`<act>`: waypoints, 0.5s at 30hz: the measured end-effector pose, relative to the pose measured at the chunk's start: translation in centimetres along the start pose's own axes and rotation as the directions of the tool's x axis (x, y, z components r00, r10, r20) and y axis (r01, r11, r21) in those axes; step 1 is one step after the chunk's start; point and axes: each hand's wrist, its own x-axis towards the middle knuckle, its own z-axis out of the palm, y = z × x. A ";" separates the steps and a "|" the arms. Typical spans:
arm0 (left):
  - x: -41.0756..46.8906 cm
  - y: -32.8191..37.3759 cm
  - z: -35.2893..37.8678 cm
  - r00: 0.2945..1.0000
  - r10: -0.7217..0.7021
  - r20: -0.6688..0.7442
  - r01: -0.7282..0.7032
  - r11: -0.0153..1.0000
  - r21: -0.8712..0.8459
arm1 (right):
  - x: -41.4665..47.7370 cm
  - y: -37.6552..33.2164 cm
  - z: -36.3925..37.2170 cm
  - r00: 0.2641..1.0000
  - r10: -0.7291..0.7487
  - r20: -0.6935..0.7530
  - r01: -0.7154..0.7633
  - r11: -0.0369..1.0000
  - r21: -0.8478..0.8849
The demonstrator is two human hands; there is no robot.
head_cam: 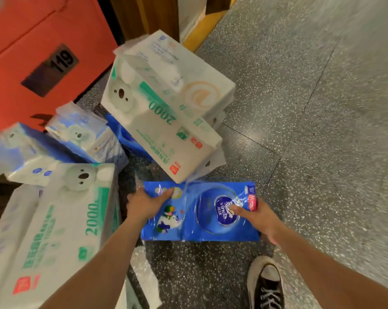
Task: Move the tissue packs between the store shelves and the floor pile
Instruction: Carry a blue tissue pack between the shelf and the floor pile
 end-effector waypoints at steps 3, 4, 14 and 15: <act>-7.8 1.4 -1.8 0.997 -0.047 0.061 0.055 0.990 -0.126 | -7.1 -1.8 -4.3 0.999 0.009 -0.036 -0.014 0.992 -0.125; -10.6 1.9 -2.9 0.996 -0.048 0.081 0.059 0.989 -0.138 | -10.1 -2.8 -5.4 0.999 0.011 -0.041 -0.016 0.990 -0.142; -34.7 7.6 -22.0 0.996 0.088 -0.033 -0.093 0.974 -0.207 | -36.8 -20.3 -13.6 0.977 -0.209 0.043 0.213 0.951 -0.223; -36.9 8.3 -23.8 0.993 0.103 -0.064 -0.115 0.971 -0.210 | -39.5 -22.4 -14.4 0.971 -0.233 0.056 0.240 0.943 -0.229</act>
